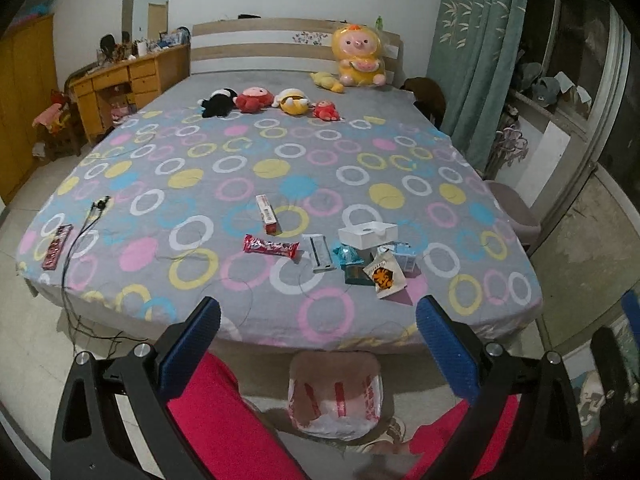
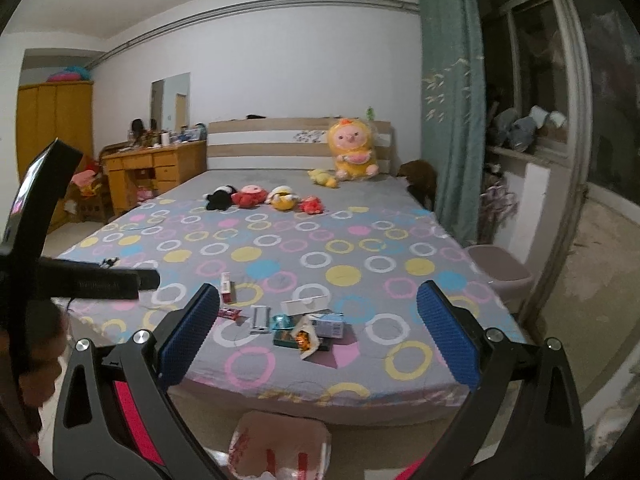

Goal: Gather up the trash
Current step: 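Lower the left tool onto the white-and-red medicine box and close it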

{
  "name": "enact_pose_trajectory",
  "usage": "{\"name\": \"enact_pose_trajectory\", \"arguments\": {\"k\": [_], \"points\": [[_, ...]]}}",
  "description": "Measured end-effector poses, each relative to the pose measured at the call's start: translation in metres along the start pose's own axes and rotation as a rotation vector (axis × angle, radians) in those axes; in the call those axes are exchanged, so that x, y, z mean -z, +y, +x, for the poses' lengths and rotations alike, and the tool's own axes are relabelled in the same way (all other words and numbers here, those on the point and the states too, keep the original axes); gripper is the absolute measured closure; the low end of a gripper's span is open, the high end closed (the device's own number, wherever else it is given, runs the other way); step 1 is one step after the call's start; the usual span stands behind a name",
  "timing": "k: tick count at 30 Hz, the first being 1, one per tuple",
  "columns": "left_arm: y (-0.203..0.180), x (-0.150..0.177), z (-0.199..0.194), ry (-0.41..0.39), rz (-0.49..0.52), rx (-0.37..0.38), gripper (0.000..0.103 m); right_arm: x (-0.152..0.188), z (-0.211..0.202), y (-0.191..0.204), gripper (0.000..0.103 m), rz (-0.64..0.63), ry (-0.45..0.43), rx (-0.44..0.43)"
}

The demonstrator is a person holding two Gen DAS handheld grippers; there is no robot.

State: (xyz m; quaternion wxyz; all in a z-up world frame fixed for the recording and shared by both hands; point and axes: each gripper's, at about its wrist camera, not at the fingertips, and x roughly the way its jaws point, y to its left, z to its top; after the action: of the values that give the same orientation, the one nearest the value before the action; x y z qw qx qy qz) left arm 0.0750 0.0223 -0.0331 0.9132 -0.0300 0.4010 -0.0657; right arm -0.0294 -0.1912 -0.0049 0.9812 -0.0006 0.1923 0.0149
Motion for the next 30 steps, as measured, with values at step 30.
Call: {"name": "enact_pose_trajectory", "arguments": {"k": [30], "points": [[0.081, -0.116, 0.258, 0.392, -0.042, -0.083, 0.007, 0.024, 0.205, -0.022, 0.006, -0.081, 0.286, -0.106]]}}
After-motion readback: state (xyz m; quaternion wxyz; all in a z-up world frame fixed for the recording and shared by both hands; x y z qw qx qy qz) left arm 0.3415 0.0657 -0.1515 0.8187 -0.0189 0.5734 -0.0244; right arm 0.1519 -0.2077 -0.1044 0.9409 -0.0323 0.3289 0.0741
